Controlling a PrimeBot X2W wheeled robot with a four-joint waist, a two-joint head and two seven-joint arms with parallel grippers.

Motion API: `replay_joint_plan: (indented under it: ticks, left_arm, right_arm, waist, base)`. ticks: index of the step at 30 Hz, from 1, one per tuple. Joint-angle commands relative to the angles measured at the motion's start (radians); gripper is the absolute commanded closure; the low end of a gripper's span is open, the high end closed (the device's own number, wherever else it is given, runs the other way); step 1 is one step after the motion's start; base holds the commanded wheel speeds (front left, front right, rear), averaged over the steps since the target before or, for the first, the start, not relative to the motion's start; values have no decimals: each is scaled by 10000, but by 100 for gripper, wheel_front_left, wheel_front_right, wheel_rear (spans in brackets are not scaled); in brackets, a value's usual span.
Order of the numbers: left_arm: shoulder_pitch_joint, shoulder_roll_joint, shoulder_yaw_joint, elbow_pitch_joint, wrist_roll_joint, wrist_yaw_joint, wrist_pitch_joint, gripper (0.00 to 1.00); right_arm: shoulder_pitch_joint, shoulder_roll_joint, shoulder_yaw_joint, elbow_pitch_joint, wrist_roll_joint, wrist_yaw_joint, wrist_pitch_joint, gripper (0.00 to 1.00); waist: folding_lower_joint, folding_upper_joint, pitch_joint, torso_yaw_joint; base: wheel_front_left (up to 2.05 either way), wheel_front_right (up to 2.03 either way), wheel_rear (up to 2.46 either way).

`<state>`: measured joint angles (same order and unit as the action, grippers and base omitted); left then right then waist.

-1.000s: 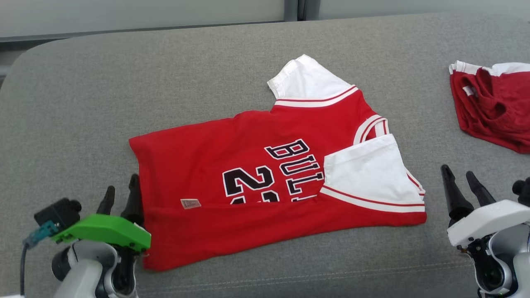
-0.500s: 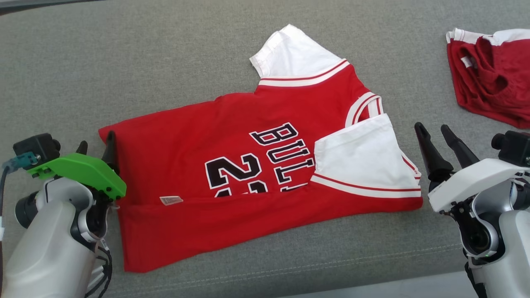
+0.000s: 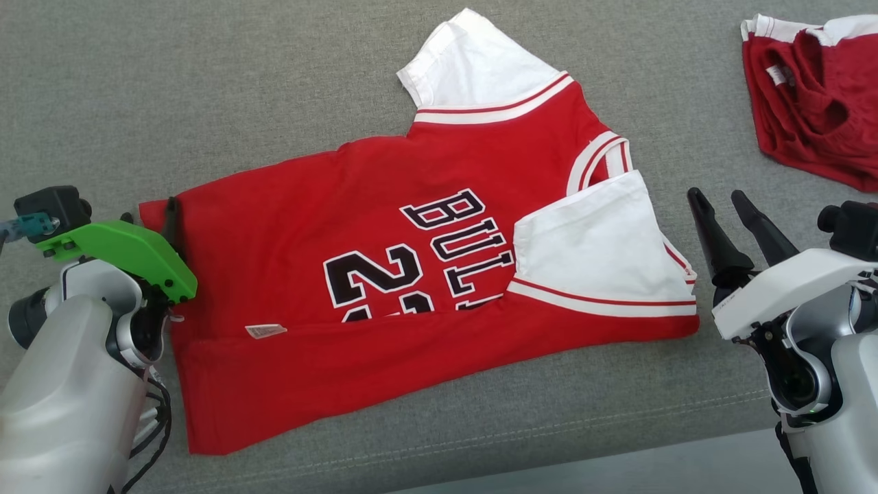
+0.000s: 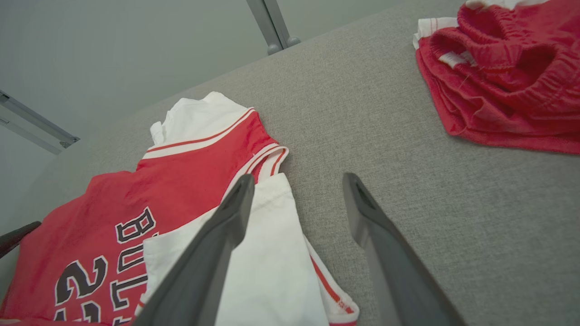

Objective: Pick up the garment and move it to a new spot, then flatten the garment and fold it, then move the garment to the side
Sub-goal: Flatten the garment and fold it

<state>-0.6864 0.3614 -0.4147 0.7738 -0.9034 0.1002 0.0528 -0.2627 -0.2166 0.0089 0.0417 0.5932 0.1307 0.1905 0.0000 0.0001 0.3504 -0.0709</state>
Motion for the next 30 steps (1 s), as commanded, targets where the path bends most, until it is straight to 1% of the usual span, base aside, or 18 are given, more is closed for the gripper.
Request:
replay_joint_plan:
  ticks: [1,2,3,4,5,6,7,8,10,13,19,25,30]
  left_arm:
    - [-173,3,-86,86,131,-123,91,0]
    - [-203,-13,-161,162,139,-175,128,0]
    - [-232,-36,-208,221,160,-230,151,15]
    - [-263,-69,-232,272,169,-289,118,50]
    - [-295,-96,-288,285,209,-361,98,56]
    - [-334,-104,-342,302,256,-416,44,75]
    - [-374,-110,-374,316,292,-449,-49,97]
    - [-412,-123,-405,334,336,-495,-119,100]
    - [-502,-179,-467,329,409,-575,-303,100]
    - [-599,-284,-541,212,538,-747,-744,100]
    - [-474,-563,-648,-415,668,-1000,-1501,100]
    - [-184,-1128,-818,-1155,768,-996,-2252,100]
    - [-293,-1727,-1064,-1499,872,-981,-2580,100]
  right_arm:
    - [-121,-61,16,25,41,-1,-69,0]
    - [-130,-77,22,28,56,-1,-62,0]
    - [-134,-90,24,30,63,-1,-50,0]
    - [-147,-97,24,24,65,-1,-40,0]
    - [-174,-109,25,15,58,-1,-21,0]
    - [-214,-133,25,11,52,-1,-1,0]
    - [-277,-174,37,7,17,-1,8,0]
    - [-337,-199,67,12,-15,-1,33,0]
    - [-459,-259,175,34,-92,-1,106,0]
    - [-1054,-442,361,167,-333,-1,378,0]
    - [-2731,-651,719,846,-781,-1,1255,0]
    - [-4764,-798,1198,2335,-1140,-3,2219,0]
    - [-6380,-1002,1386,3822,-1647,-1,2646,0]
  waist:
    - [0,-1,9,-5]
    - [0,-1,18,-4]
    - [0,-1,29,1]
    - [0,-1,40,9]
    - [0,-1,55,17]
    - [0,-1,68,33]
    - [0,-1,80,53]
    - [0,-1,89,73]
    - [0,-1,99,143]
    - [0,-1,113,402]
    - [0,-1,227,1047]
    - [0,-1,529,1895]
    - [0,-1,949,2688]
  base:
    - [0,0,0]
    - [0,0,0]
    - [0,0,0]
    - [0,0,0]
    - [0,0,0]
    - [0,0,0]
    - [0,0,0]
    - [0,0,0]
    - [0,0,0]
    - [0,0,0]
    - [0,0,0]
    - [0,0,0]
    - [0,0,0]
